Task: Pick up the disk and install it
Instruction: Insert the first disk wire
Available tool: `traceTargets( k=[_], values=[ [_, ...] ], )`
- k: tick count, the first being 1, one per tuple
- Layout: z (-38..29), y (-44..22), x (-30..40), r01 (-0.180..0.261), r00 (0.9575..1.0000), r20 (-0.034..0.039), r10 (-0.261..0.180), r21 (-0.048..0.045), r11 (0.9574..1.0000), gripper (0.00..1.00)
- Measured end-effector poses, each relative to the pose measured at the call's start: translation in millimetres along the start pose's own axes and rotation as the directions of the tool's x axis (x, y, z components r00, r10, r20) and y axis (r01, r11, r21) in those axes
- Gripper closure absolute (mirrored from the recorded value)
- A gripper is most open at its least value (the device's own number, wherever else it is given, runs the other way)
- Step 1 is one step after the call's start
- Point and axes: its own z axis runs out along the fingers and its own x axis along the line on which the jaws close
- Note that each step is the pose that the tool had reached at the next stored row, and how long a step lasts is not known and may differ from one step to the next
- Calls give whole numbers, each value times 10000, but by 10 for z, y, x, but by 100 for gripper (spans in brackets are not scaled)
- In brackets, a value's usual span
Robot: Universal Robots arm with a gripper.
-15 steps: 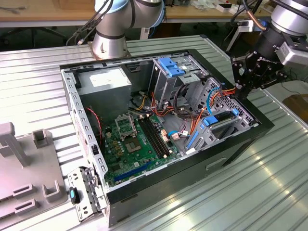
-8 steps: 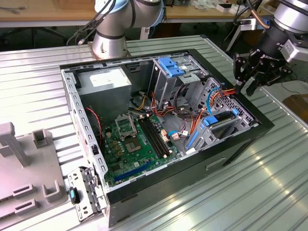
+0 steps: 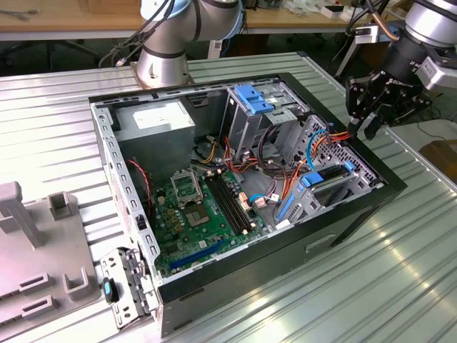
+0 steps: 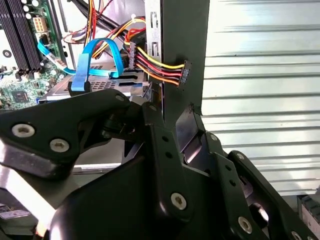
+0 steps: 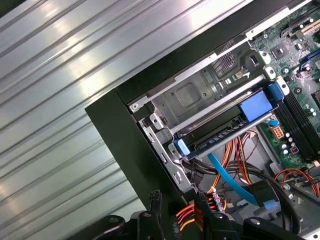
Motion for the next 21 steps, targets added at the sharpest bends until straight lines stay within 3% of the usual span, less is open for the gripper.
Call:
traceTargets(
  k=[11, 14, 16, 18, 20, 21],
  values=[
    [0, -2, -1, 0, 10000, 0, 0, 0, 10000, 61],
    [1, -7, -4, 447, 9990, 14, -447, 21, 9990, 61],
    [3, -7, -4, 1087, 9941, 32, -1088, 52, 9941, 61],
    [4, -7, -4, 1444, 9895, 42, -1444, 70, 9895, 61],
    [6, -7, -5, 1925, 9813, 54, -1926, 95, 9812, 61],
    [8, -7, -5, 2303, 9731, 63, -2304, 116, 9730, 61]
  ],
)
